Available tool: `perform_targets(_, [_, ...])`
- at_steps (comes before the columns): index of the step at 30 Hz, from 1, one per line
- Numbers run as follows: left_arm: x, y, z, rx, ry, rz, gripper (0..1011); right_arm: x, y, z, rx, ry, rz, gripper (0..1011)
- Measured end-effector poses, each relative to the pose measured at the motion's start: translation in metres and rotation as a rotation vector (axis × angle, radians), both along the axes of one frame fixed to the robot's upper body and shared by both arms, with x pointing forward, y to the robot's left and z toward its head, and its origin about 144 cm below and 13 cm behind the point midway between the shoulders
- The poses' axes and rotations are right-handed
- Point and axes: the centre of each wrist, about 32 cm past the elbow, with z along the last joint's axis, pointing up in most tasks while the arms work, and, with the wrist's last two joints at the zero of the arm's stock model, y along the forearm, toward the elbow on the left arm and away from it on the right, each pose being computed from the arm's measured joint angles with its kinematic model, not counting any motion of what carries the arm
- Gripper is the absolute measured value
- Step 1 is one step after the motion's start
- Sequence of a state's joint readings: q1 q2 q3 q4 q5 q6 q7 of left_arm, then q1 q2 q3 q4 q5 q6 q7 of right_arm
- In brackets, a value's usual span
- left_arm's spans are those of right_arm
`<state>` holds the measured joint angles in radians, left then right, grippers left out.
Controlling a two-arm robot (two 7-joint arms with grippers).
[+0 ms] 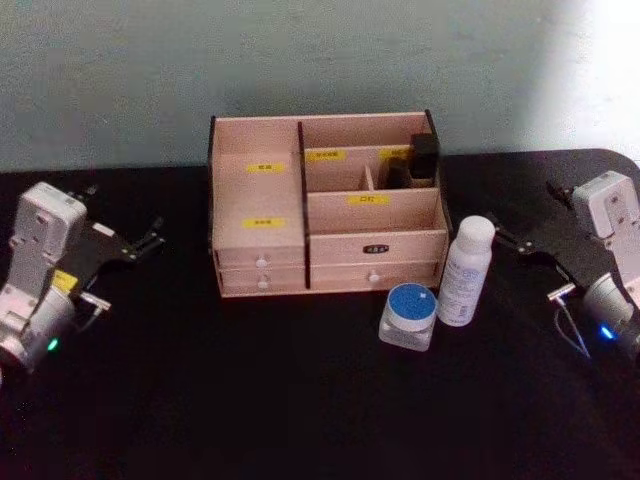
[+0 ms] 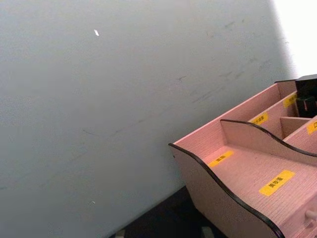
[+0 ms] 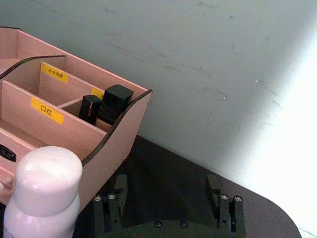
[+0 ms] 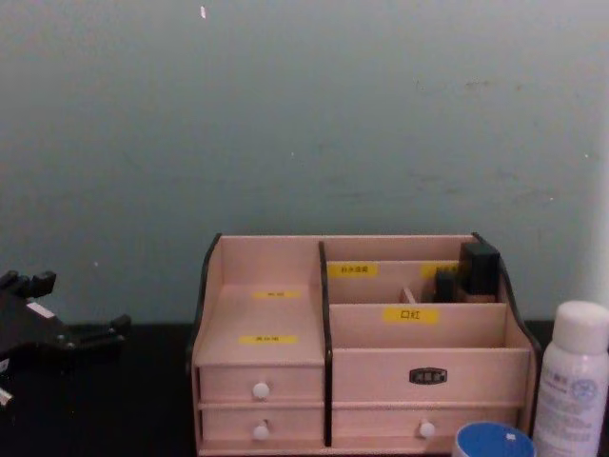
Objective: Pick up the facial cleanser and watermelon frost from the table and place them into the tiered storage box.
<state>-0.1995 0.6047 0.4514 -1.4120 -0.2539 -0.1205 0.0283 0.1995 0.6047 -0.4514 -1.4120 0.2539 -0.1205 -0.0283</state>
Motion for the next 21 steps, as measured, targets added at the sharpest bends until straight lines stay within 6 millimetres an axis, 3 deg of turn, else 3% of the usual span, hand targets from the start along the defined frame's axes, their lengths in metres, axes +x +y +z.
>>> perform_targets(21, [0.0000,0.0000,0.0000,0.000,0.000,0.000,1001,0.0000,0.0000,0.0000,0.000,0.000,0.000,1002])
